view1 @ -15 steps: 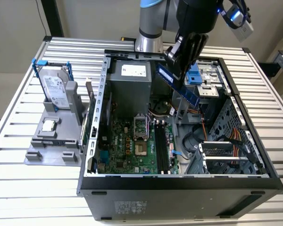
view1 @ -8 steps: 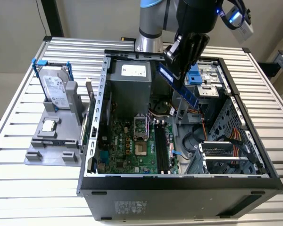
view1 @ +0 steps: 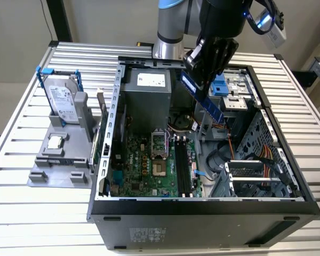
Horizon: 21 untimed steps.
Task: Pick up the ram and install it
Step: 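Insert the ram into the slot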
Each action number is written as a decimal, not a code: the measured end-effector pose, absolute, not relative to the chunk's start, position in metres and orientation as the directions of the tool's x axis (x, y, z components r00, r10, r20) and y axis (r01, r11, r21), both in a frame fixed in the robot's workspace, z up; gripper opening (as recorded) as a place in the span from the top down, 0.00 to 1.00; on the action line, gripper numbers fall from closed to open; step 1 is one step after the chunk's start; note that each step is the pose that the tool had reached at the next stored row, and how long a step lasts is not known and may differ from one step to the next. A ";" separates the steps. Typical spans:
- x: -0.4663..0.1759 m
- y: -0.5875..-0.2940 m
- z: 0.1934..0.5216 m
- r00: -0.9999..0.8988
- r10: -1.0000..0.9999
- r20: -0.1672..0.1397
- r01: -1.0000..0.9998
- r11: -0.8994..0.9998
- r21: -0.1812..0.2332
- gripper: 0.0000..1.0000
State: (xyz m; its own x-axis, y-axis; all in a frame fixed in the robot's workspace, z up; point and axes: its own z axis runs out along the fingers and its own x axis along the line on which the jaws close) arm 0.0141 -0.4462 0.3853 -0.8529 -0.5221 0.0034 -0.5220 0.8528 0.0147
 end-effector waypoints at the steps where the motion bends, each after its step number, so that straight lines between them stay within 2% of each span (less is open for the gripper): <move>1: 0.014 -0.446 0.385 -0.857 -0.515 0.003 -0.515 0.857 0.015 1.00; 21: 0.014 -0.446 0.385 -0.930 -0.367 0.003 -0.367 0.930 0.015 1.00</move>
State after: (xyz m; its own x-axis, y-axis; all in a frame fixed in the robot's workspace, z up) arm 0.0141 -0.4463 0.3853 -0.9300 -0.3675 0.0034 -0.3674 0.9300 0.0147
